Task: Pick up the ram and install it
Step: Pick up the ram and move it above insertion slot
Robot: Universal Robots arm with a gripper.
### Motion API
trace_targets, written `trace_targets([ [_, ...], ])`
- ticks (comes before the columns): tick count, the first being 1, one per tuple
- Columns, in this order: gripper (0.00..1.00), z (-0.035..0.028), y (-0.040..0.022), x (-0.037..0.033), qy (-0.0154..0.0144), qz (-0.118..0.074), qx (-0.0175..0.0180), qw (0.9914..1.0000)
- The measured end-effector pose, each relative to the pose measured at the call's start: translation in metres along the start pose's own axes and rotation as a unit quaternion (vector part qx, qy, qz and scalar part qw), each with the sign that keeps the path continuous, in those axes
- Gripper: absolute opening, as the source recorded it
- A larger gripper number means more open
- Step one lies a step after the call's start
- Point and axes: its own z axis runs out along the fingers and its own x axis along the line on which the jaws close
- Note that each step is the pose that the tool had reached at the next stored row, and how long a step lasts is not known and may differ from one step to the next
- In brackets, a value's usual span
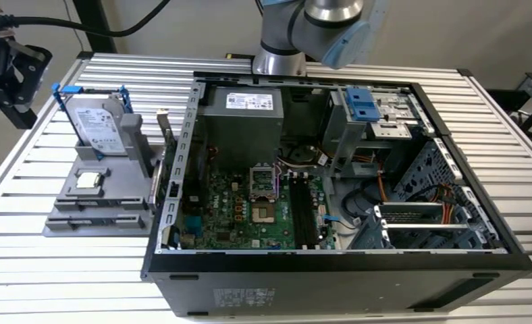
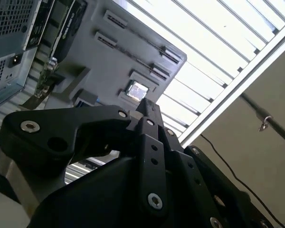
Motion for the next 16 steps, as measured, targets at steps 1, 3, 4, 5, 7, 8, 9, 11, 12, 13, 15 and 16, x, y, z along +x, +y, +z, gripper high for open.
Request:
trace_targets([
  [1,0.00,0.0000,0.0000,0.0000,0.0000,0.000,0.0000,1.00000],
  [3,0.00,0.0000,-0.0002,0.0000,0.0000,0.000,0.0000,1.00000],
  [4,0.00,0.0000,-0.0002,0.0000,0.0000,0.000,0.0000,1.00000],
  [5,0.00,0.0000,-0.0004,0.0000,-0.0003,0.000,0.0000,1.00000],
  [7,0.00,0.0000,-0.0004,0.0000,-0.0011,0.000,0.0000,1.00000],
  [8,0.00,0.0000,-0.0004,0.0000,-0.0012,0.000,0.0000,1.00000],
  [9,0.00,0.0000,-0.0004,0.0000,-0.0013,0.000,0.0000,1.00000],
  [11,0.00,0.0000,-0.0004,0.0000,-0.0015,0.000,0.0000,1.00000],
  [12,0.00,0.0000,-0.0004,0.0000,-0.0016,0.000,0.0000,1.00000],
  [13,0.00,0.0000,-0.0004,0.0000,-0.0016,0.000,0.0000,1.00000],
  [15,0.00,0.0000,-0.0004,0.0000,-0.0016,0.000,0.0000,1.00000],
  [16,0.00,0.0000,-0.0004,0.0000,-0.0015,0.000,0.0000,1.00000],
])
